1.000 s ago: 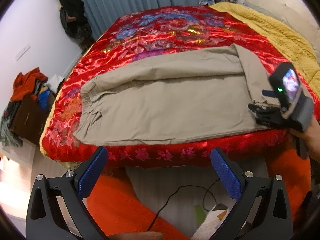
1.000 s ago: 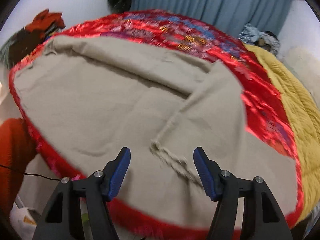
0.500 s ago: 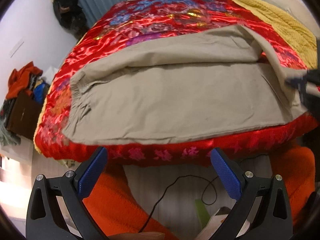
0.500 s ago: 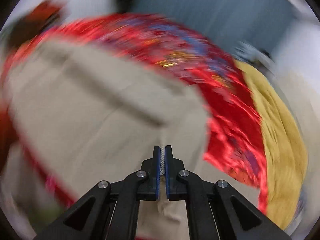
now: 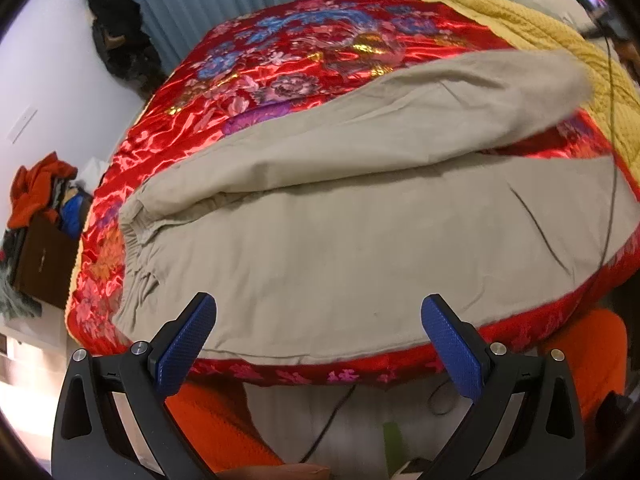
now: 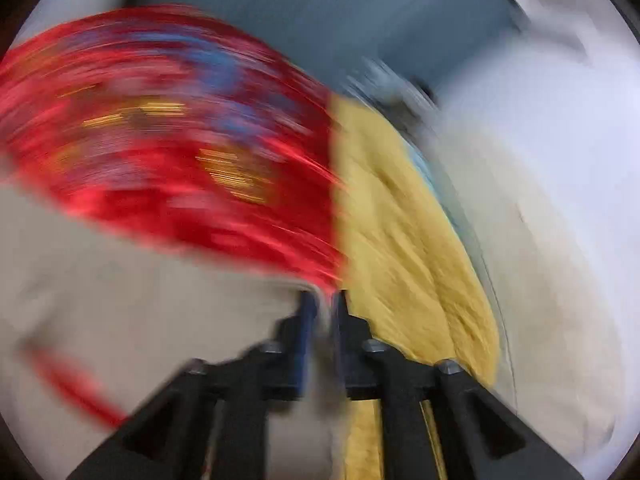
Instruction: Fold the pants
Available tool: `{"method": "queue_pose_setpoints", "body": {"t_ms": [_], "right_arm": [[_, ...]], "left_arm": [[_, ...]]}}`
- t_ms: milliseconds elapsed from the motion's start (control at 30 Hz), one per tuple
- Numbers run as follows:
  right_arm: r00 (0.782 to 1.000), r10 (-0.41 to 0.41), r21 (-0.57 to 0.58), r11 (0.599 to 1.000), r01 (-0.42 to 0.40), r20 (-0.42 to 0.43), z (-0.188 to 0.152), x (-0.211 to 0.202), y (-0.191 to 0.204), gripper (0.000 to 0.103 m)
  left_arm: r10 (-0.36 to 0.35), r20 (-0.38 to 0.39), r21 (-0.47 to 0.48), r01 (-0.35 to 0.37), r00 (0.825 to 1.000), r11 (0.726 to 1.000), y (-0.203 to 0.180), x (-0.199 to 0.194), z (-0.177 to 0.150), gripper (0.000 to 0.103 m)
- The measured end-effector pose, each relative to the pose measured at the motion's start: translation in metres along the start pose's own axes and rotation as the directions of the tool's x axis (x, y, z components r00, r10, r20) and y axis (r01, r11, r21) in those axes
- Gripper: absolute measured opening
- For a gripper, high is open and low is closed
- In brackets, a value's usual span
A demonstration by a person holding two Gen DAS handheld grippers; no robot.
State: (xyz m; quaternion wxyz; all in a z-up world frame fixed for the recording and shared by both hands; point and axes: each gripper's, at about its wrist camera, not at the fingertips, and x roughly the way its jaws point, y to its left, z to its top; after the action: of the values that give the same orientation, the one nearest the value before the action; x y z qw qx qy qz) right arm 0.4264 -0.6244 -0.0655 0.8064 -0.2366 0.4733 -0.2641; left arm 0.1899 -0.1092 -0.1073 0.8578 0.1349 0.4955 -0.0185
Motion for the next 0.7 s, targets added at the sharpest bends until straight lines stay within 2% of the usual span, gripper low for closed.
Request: {"method": "queue_pose_setpoints", "body": {"t_ms": [33, 100, 167, 233, 267, 300, 333, 400, 467, 500, 533, 567, 600, 667, 700], "right_arm": [[0.998, -0.032, 0.012, 0.999, 0.033, -0.049, -0.003, 0.02, -0.011, 0.026], [0.996, -0.026, 0.002, 1.0, 0.026, -0.084, -0.011, 0.034, -0.008, 0.03], [0.993, 0.084, -0.006, 0.996, -0.085, -0.083, -0.025, 0.034, 0.015, 0.03], [0.964, 0.254, -0.043, 0.965, -0.258, -0.074, -0.025, 0.022, 0.061, 0.03], [0.914, 0.4, -0.079, 0.911, -0.404, -0.067, -0.016, 0.011, 0.097, 0.03], [0.869, 0.492, -0.111, 0.861, -0.496, -0.061, -0.009, 0.001, 0.125, 0.03], [0.808, 0.588, -0.147, 0.795, -0.588, -0.052, -0.003, -0.015, 0.154, 0.03], [0.636, 0.77, -0.226, 0.611, -0.759, -0.055, 0.024, -0.043, 0.219, 0.03], [0.457, 0.884, -0.291, 0.413, -0.863, -0.101, 0.053, -0.071, 0.287, 0.03], [0.396, 0.909, -0.34, 0.335, -0.879, -0.129, 0.071, -0.086, 0.323, 0.03], [0.358, 0.92, -0.391, 0.273, -0.879, -0.161, 0.09, -0.097, 0.357, 0.03], [0.342, 0.921, -0.416, 0.241, -0.877, -0.187, 0.098, -0.1, 0.378, 0.03], [0.34, 0.915, -0.457, 0.211, -0.864, -0.22, 0.115, -0.104, 0.409, 0.03], [0.338, 0.902, -0.491, 0.174, -0.854, -0.267, 0.133, -0.102, 0.44, 0.03], [0.35, 0.887, -0.512, 0.16, -0.844, -0.3, 0.145, -0.098, 0.458, 0.03]], "left_arm": [[0.0, -0.006, -0.012, 0.0, 1.0, 1.0, 0.003, 0.005, -0.003, 0.102], [0.001, -0.03, -0.026, -0.002, 1.0, 1.0, 0.008, 0.018, -0.008, 0.102], [-0.012, -0.078, -0.043, 0.009, 0.997, 0.999, 0.012, 0.037, -0.015, 0.102], [-0.032, -0.121, -0.05, 0.026, 0.992, 0.998, 0.012, 0.052, -0.018, 0.102], [-0.043, -0.128, -0.053, 0.036, 0.991, 0.998, 0.013, 0.056, -0.019, 0.102], [-0.046, -0.126, -0.054, 0.039, 0.991, 0.998, 0.013, 0.057, -0.02, 0.102], [-0.047, -0.119, -0.056, 0.04, 0.992, 0.998, 0.015, 0.057, -0.02, 0.102], [-0.044, -0.105, -0.065, 0.037, 0.994, 0.997, 0.022, 0.058, -0.02, 0.102], [-0.046, -0.104, -0.086, 0.037, 0.993, 0.996, 0.032, 0.061, -0.022, 0.102], [-0.049, -0.109, -0.098, 0.039, 0.993, 0.994, 0.038, 0.063, -0.022, 0.102], [-0.052, -0.113, -0.107, 0.04, 0.992, 0.993, 0.045, 0.064, -0.023, 0.102], [-0.053, -0.118, -0.117, 0.039, 0.992, 0.992, 0.052, 0.066, -0.025, 0.102], [-0.049, -0.123, -0.129, 0.033, 0.991, 0.991, 0.059, 0.069, -0.028, 0.102], [-0.032, -0.132, -0.149, 0.012, 0.991, 0.989, 0.072, 0.075, -0.033, 0.102], [-0.026, -0.138, -0.156, 0.004, 0.99, 0.988, 0.076, 0.078, -0.035, 0.102]]}}
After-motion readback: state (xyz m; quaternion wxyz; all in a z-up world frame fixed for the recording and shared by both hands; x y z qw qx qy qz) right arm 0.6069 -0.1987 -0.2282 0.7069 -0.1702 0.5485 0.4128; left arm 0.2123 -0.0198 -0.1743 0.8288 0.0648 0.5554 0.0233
